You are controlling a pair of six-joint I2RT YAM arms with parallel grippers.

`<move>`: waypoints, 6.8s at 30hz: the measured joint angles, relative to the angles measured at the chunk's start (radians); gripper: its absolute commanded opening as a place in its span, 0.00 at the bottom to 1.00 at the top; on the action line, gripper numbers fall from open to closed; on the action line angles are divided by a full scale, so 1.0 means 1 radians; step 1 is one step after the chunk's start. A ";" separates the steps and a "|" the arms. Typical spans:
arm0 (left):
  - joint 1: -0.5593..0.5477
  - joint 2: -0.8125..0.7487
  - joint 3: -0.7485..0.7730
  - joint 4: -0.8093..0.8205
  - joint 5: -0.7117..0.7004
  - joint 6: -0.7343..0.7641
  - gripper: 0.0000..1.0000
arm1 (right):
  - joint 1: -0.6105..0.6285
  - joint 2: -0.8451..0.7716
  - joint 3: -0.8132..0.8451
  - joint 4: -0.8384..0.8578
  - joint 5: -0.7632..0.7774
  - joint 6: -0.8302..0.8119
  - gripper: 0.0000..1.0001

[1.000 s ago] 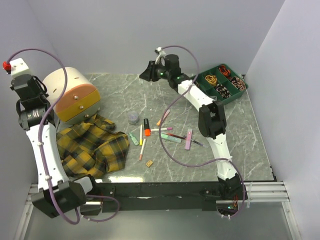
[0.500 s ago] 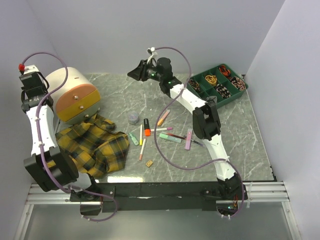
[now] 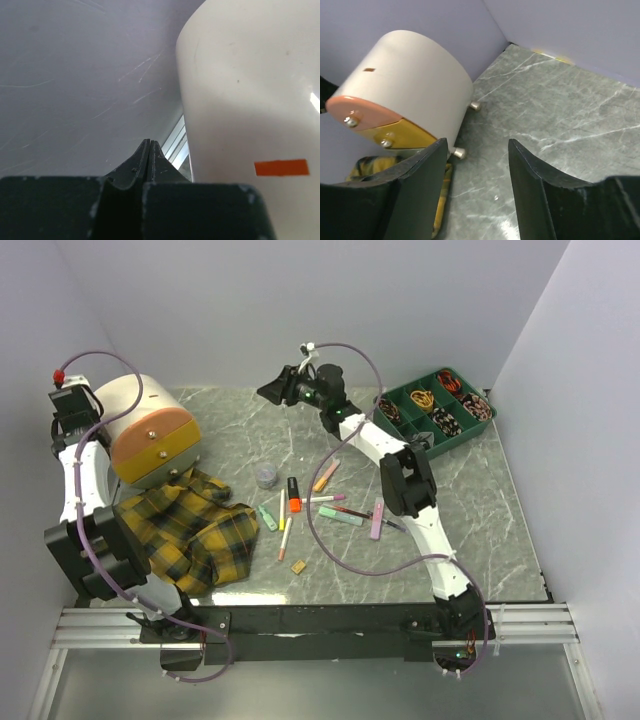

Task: Sort the stationery into containers
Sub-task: Move the storage box to the center of the board.

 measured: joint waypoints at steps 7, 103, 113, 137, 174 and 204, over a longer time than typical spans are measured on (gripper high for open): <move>0.000 0.035 -0.001 0.011 -0.036 0.000 0.01 | 0.035 0.171 0.130 0.053 0.119 0.050 0.61; -0.375 0.531 0.585 0.222 0.239 -0.229 0.01 | -0.092 -0.286 -0.597 0.142 -0.005 0.022 0.66; -0.232 0.566 0.727 0.179 0.144 -0.192 0.01 | -0.096 -0.308 -0.598 0.135 -0.007 0.015 0.66; -0.130 0.649 0.687 0.225 0.100 -0.080 0.01 | -0.097 -0.331 -0.630 0.112 -0.007 -0.017 0.68; -0.388 0.374 0.151 0.006 0.333 -0.283 0.01 | -0.161 -0.309 -0.446 0.051 0.060 -0.106 0.70; -0.496 0.016 0.063 -0.012 0.490 -0.277 0.99 | -0.155 -0.237 -0.549 0.034 0.046 0.254 0.76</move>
